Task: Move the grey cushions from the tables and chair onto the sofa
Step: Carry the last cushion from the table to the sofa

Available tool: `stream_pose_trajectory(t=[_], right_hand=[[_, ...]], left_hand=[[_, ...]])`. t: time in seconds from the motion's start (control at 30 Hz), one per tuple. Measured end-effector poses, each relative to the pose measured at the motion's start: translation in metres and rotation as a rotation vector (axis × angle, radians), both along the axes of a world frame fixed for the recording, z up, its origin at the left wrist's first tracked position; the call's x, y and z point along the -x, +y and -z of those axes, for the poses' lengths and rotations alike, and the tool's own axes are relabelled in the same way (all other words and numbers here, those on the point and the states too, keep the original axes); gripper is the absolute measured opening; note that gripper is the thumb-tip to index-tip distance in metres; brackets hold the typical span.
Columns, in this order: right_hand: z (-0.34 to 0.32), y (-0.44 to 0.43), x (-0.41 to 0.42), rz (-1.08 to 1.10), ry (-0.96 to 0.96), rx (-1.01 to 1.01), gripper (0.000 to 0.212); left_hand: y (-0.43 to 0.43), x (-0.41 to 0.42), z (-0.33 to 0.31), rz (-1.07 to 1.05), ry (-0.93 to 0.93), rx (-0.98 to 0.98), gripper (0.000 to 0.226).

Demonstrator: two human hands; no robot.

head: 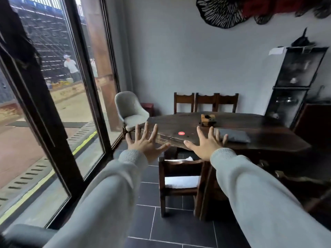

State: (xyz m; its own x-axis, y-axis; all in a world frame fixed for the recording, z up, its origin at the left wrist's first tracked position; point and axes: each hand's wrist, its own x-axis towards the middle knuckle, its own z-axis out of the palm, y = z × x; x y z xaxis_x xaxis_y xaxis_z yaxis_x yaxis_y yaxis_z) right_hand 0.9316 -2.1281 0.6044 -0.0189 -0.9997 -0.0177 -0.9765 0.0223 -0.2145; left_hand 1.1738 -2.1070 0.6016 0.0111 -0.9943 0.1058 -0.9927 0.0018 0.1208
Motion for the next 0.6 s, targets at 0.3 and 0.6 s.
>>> stream_pose_trajectory(t=[0.3,0.6], right_hand=[[0.060,-0.140,0.143,0.150,0.032,-0.102,0.101],[0.082,-0.343,0.283,0.309,0.045,-0.224,0.102]], left_hand=[[-0.194,0.155,0.038,0.173,0.068,-0.076,0.102],[-0.428,0.285,0.058,0.233,0.201,-0.153,0.095]])
